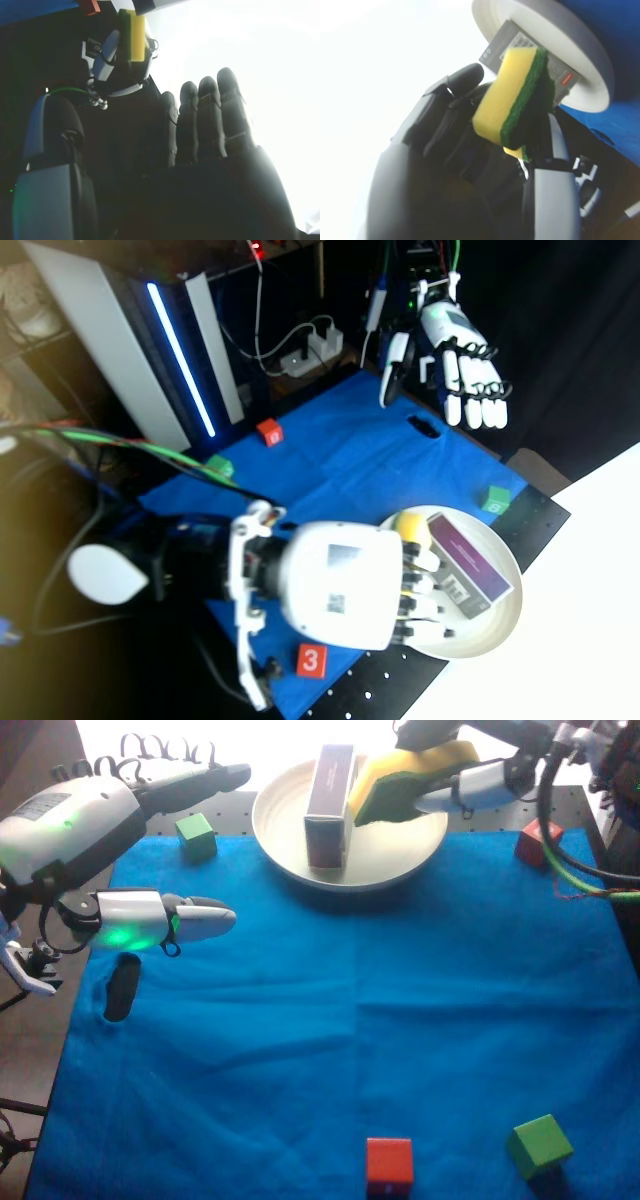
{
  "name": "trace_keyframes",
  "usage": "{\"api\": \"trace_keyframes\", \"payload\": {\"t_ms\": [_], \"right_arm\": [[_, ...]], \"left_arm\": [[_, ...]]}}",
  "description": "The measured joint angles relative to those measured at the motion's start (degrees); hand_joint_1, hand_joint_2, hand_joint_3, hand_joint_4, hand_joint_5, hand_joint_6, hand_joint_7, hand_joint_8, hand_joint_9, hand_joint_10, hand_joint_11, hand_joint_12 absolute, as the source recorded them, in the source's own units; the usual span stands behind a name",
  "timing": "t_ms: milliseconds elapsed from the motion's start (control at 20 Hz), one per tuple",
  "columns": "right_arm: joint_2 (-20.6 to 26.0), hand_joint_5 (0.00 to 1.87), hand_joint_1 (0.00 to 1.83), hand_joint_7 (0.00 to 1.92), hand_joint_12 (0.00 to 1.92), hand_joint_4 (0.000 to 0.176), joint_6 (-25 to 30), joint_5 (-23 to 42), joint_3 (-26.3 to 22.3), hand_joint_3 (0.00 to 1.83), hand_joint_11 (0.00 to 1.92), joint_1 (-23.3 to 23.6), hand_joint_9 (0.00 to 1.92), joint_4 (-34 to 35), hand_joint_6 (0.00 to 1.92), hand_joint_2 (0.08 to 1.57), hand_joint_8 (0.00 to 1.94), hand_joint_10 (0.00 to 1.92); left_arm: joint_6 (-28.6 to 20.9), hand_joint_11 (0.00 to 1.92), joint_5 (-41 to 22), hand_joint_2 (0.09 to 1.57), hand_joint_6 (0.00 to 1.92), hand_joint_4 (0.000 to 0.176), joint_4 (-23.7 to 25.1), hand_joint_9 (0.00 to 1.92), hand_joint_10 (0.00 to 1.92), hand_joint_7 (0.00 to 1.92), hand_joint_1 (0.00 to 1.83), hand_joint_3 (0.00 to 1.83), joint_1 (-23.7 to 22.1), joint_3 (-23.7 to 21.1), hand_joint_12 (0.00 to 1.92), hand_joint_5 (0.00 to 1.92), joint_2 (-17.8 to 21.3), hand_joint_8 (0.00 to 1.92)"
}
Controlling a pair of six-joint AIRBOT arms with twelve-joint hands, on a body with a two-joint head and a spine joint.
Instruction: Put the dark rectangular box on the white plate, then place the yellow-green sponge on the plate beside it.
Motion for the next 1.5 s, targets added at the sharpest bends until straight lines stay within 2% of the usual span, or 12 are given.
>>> {"api": "trace_keyframes", "payload": {"t_ms": [150, 200, 300, 350, 400, 650, 750, 800, 1100, 1200, 1300, 1500], "right_arm": [[-2.01, 1.02, 1.23, 1.03, 1.31, 0.008, -0.02, -0.68, 1.18, 0.00, 0.60, 0.44, 0.88, -0.61, 0.83, 1.10, 0.98, 0.68], [-2.49, 0.89, 1.17, 0.86, 1.25, 0.000, 0.07, -0.90, 1.44, 0.00, 0.61, 0.61, 0.82, -0.98, 0.34, 1.03, 0.52, 0.57], [-2.95, 0.75, 1.11, 0.74, 1.10, 0.000, -0.02, -1.31, 1.51, 0.00, 0.50, 0.81, 0.73, -1.49, 0.10, 0.97, 0.21, 0.39], [-2.95, 0.51, 0.95, 0.56, 1.05, 0.038, 0.00, -1.36, 1.51, 0.00, 0.25, 0.81, 0.59, -1.90, 0.00, 0.92, 0.01, 0.11], [-2.95, 0.45, 0.91, 0.50, 0.98, 0.039, 0.02, -1.46, 1.51, 0.00, 0.23, 0.81, 0.56, -2.01, 0.00, 0.90, 0.00, 0.04], [-2.93, 0.32, 0.89, 0.38, 0.97, 0.066, 0.17, -1.73, 1.49, 0.00, 0.01, 0.81, 0.41, -2.14, 0.00, 0.88, 0.00, 0.00], [-2.93, 0.26, 0.81, 0.33, 0.67, 0.066, 0.17, -1.70, 1.33, 0.00, 0.00, 0.81, 0.34, -2.14, 0.00, 0.86, 0.00, 0.00], [-2.86, 0.22, 0.80, 0.28, 0.03, 0.104, 0.17, -1.77, 0.83, 0.00, 0.00, 0.81, 0.21, -2.14, 0.01, 0.86, 0.00, 0.03], [1.33, 0.13, 0.81, 0.18, 0.03, 0.174, 0.26, -0.83, -3.98, 0.00, 0.04, 0.81, 0.14, -1.97, 0.00, 0.82, 0.00, 0.00], [4.70, 0.15, 0.86, 0.16, 0.02, 0.152, 0.22, 0.50, -6.38, 0.00, 0.01, 0.76, 0.11, 0.33, 0.01, 0.82, 0.00, 0.00], [8.07, 0.14, 0.80, 0.14, 0.00, 0.175, 0.22, 5.46, -9.01, 0.00, 0.00, -1.09, 0.06, 5.84, 0.00, 0.80, 0.00, 0.00], [13.31, 0.06, 0.75, 0.07, 0.00, 0.169, -0.87, 13.99, -17.35, 0.00, 0.01, -7.76, 0.00, 12.61, 0.00, 0.82, 0.00, 0.00]], "left_arm": [[-0.02, 0.00, -0.11, 1.02, 0.00, 0.077, -0.02, 0.12, 0.00, 0.20, 0.78, 0.00, 0.00, 0.00, 0.41, 0.26, 0.00, 0.01], [-0.02, 0.00, -0.17, 1.02, 0.00, 0.080, 0.02, 0.12, 0.00, 0.19, 0.76, 0.00, 0.00, 0.02, 0.42, 0.25, 0.00, 0.00], [-0.11, 0.00, -0.28, 1.02, 0.00, 0.081, 0.00, 0.13, 0.00, 0.20, 0.76, 0.00, -0.02, 0.04, 0.44, 0.26, 0.00, 0.00], [-0.28, 0.00, -0.33, 1.02, 0.00, 0.080, 0.02, 0.11, 0.00, 0.18, 0.76, 0.00, -0.02, 0.04, 0.39, 0.25, 0.00, 0.00], [-0.35, 0.00, -0.33, 1.02, 0.00, 0.079, 0.00, 0.11, 0.00, 0.18, 0.75, 0.00, 0.00, 0.04, 0.38, 0.24, 0.00, 0.00], [-0.94, 0.00, -0.35, 1.02, 0.00, 0.067, 0.04, 0.10, 0.00, 0.18, 0.77, 0.00, -0.02, 0.04, 0.35, 0.24, 0.00, 0.00], [-0.96, 0.00, -0.37, 1.01, 0.00, 0.066, 0.02, 0.13, 0.01, 0.20, 0.75, 0.00, 0.00, 0.04, 0.38, 0.24, 0.00, 0.00], [-0.96, 0.00, -0.46, 1.01, 0.00, 0.066, 0.02, 0.12, 0.00, 0.20, 0.74, 0.00, -0.02, 0.04, 0.36, 0.23, 0.00, 0.00], [-1.14, 0.00, -1.53, 1.02, 0.01, 0.079, -0.37, 0.11, 0.00, 0.18, 0.74, 0.00, 0.15, 0.04, 0.24, 0.23, 0.17, 0.00], [-1.14, 0.00, -1.70, 1.02, 0.00, 0.064, -0.37, 0.11, 0.00, 0.18, 0.75, 0.00, 0.15, -0.04, 0.21, 0.23, 0.24, 0.00], [-1.18, 0.00, -2.51, 1.01, 0.00, 0.088, -0.57, 0.11, 0.00, 0.17, 0.73, 0.00, 0.52, -0.76, 0.22, 0.20, 0.50, 0.00], [-1.25, 0.00, -6.51, 0.97, 0.00, 0.083, -0.15, 0.07, 0.00, 0.13, 0.64, 0.00, 3.19, -3.78, 0.34, 0.14, 3.39, 0.00]]}}
